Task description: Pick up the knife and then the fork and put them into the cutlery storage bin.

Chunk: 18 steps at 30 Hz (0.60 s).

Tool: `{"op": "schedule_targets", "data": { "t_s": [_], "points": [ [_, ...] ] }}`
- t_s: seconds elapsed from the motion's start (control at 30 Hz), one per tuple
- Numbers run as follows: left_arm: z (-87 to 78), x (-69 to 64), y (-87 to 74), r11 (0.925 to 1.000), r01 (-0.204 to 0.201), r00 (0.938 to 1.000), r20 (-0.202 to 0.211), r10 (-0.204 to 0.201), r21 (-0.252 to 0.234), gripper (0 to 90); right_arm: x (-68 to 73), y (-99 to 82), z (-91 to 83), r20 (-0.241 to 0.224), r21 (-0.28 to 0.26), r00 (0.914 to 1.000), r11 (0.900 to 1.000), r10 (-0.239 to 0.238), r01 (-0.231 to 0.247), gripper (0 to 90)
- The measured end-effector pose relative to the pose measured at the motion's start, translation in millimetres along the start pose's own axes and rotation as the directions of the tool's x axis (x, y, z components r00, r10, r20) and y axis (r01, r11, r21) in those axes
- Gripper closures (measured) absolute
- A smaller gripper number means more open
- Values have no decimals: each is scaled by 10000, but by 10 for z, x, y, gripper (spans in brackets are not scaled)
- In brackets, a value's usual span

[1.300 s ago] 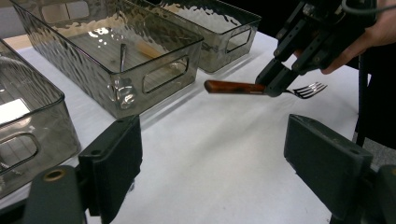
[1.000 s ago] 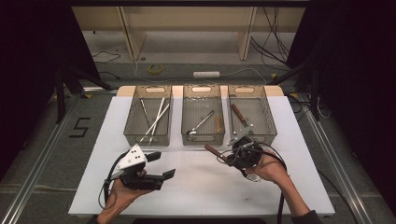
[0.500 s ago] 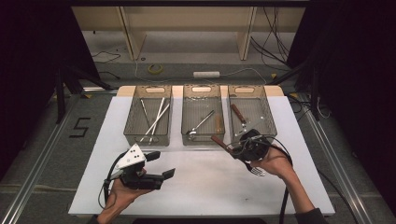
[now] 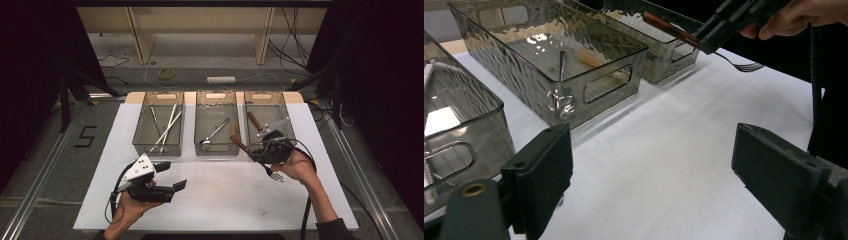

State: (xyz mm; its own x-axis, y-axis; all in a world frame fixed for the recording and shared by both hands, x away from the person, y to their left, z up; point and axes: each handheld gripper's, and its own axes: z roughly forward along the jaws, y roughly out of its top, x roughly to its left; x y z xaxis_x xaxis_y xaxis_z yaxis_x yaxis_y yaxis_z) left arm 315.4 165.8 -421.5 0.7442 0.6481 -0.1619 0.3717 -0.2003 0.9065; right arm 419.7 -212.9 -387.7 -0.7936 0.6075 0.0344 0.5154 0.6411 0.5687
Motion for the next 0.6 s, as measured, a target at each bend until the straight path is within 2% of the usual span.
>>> {"op": "schedule_targets", "data": {
  "t_s": [0.27, 0.33, 0.6],
  "points": [
    [-5, 4, 1, 10000, 54, 10000, -14, -54, -45, 161, -198, 73, -48, 151, -499, 9989, 9978, 445, -437, 780],
    [-5, 3, 1, 10000, 53, 10000, -18, -53, -48, 162, -240, 106, -56, 170, -584, 9974, 9959, 705, -694, 780],
    [-14, 10, 2, 10000, 39, 10000, -42, -40, -68, 162, -484, 230, -139, 553, -1035, 9902, 9871, 1282, -1220, 780]
  ]
}}
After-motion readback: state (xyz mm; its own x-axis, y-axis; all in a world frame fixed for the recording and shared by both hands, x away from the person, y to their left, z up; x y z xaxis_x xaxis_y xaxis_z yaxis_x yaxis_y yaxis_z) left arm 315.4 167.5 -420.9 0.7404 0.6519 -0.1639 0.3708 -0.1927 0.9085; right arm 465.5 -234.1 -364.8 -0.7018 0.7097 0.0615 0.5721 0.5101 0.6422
